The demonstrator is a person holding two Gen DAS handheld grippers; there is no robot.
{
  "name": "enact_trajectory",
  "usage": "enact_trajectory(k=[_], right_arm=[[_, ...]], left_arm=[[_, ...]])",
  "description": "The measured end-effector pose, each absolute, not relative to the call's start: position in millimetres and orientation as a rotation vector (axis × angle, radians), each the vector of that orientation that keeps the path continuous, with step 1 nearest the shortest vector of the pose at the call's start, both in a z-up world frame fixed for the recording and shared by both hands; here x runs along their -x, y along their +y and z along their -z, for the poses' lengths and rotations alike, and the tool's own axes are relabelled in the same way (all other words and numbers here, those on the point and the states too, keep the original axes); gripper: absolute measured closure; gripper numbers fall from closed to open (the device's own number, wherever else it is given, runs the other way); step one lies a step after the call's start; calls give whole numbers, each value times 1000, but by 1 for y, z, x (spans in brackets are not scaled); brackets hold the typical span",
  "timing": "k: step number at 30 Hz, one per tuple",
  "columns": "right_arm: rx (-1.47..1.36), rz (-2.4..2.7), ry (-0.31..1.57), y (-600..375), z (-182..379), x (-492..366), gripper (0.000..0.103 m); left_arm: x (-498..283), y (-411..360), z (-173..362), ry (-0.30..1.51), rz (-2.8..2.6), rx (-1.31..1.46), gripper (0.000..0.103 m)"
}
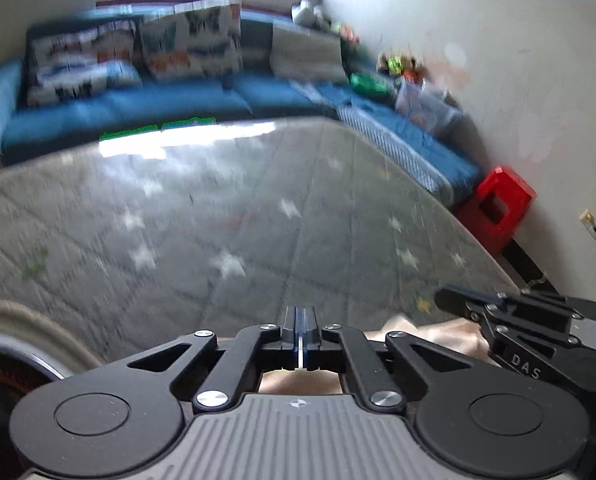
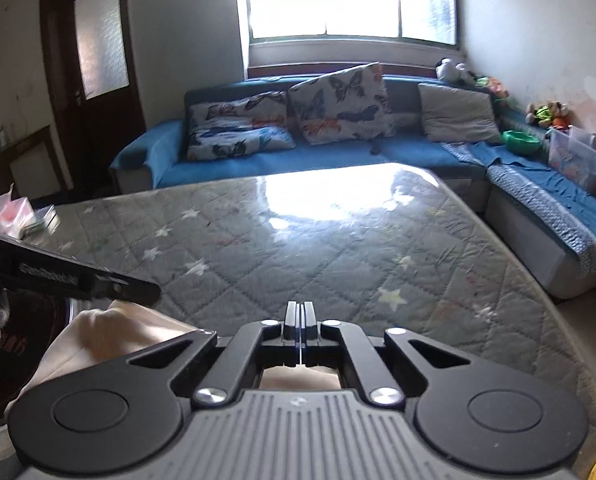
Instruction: Fold clothes
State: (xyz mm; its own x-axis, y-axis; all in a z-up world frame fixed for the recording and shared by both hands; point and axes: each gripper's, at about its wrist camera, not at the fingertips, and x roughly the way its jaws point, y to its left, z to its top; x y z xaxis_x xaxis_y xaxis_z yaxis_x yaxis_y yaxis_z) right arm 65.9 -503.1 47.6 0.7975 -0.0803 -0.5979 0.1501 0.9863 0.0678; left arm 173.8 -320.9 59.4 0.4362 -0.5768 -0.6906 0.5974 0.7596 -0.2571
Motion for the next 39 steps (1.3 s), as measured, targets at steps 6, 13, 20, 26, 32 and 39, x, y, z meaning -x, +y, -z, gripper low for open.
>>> enact_trajectory(k=[6,13,20,26,32,39], right_arm=[[-146,98,695,-510,-37,-69,95],[-99,-42,720,-480,-40,-68,91],[-35,-157,745,-446,-36,-64,84],[-4,-178,730,-433,-43,-57,84],[-23,-195,728,-428,-41,-58,84],[-48,-210,781,-420,-17,-75,83]], left_arm=[[-180,-311,-48,908,719,23,99],[-181,-307,-49,980,756,54,53],[-175,-326,-44,1003,782,-32,80],[-170,-323,-44,942,783,-19,102],[-165,-310,-60,799,807,61,103],[-173,-297,-58,848,760,63,99]])
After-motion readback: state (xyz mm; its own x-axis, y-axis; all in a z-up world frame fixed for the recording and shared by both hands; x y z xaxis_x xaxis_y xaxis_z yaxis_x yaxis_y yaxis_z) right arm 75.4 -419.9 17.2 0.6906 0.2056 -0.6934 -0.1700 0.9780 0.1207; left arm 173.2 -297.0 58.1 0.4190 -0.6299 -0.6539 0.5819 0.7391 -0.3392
